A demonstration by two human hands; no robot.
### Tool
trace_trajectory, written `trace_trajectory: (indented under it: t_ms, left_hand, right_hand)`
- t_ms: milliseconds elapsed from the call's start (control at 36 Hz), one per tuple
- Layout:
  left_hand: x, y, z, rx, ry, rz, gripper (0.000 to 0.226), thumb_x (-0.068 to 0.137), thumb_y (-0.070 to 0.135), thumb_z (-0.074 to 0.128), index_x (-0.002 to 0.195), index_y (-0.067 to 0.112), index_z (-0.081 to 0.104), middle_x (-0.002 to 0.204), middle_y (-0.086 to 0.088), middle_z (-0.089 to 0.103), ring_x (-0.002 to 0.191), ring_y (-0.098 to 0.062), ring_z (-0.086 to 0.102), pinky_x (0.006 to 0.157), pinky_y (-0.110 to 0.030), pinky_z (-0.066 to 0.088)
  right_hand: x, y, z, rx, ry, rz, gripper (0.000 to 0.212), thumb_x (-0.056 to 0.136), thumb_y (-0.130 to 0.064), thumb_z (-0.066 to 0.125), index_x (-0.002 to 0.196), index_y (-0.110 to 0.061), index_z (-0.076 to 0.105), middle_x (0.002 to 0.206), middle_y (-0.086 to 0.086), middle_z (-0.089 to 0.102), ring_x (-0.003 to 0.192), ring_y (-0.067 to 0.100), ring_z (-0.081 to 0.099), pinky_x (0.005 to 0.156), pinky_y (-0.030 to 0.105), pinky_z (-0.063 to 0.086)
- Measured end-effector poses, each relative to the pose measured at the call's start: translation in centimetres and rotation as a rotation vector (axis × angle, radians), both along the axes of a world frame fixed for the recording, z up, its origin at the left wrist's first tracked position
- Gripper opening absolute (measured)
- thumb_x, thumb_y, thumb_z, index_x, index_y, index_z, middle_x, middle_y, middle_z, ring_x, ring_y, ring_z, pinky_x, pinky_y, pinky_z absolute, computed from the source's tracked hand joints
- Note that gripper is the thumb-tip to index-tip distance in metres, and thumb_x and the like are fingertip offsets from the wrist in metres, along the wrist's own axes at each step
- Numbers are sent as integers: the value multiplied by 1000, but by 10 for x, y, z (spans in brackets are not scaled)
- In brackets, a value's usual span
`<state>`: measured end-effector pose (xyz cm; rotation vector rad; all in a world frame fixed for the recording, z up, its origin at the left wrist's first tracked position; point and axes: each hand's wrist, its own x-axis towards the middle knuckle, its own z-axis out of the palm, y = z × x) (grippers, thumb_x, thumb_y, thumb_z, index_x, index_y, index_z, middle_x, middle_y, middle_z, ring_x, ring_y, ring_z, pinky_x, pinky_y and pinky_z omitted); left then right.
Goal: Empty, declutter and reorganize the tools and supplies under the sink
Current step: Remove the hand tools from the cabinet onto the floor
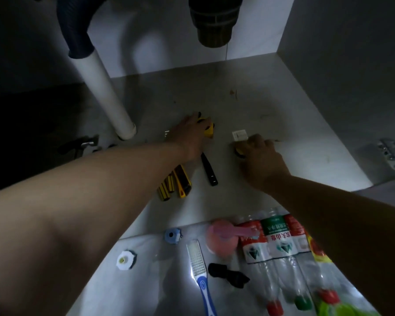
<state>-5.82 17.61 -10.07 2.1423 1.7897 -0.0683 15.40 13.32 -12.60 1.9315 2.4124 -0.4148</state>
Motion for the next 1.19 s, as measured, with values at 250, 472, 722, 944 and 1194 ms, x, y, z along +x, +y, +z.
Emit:
trace_trajectory:
  t_ms: [250, 472, 722, 944, 1194]
  left_hand:
    - [17, 14, -10, 75, 45, -37, 50, 97, 13, 60, 145, 24, 51, 150, -13, 40, 137, -38, 40, 112, -47, 39]
    - [22, 7, -12, 15, -85, 38, 50, 87, 7, 67, 134, 19, 57, 132, -17, 49, 124, -36, 49, 98, -32, 41]
    - [-8, -52, 38, 177, -222, 29, 45, 90, 26, 71, 133, 24, 57, 126, -15, 51, 121, -34, 49, 99, -32, 42]
    - [-66, -165, 83, 106, -170, 15, 56, 80, 31, 82, 131, 24, 61, 124, -7, 63, 118, -26, 58, 102, -32, 45]
    - [-115, -276, 67, -58, -195, 183, 54, 79, 29, 84, 128, 26, 62, 119, -2, 56, 111, -20, 57, 98, -37, 49]
  right_hand:
    - [26, -22, -14, 79, 175, -98, 48, 93, -36, 64, 137, -24, 48, 128, 13, 40, 111, 34, 53, 89, 47, 56]
    - [44, -23, -8, -26, 269, -156, 40, 91, -32, 66, 127, -32, 48, 130, 12, 38, 102, 31, 54, 84, 36, 54]
    - [35, -36, 51, 110, 331, -24, 38, 88, -33, 67, 123, -29, 54, 114, 8, 43, 86, 37, 59, 78, 36, 52]
    - [-47, -85, 116, 30, 403, 161, 50, 79, -37, 70, 126, -25, 57, 118, 10, 50, 109, 34, 57, 91, 34, 49]
    - [-107, -190, 79, -232, 387, 251, 39, 82, -36, 73, 116, -27, 57, 117, 5, 45, 94, 30, 61, 83, 36, 53]
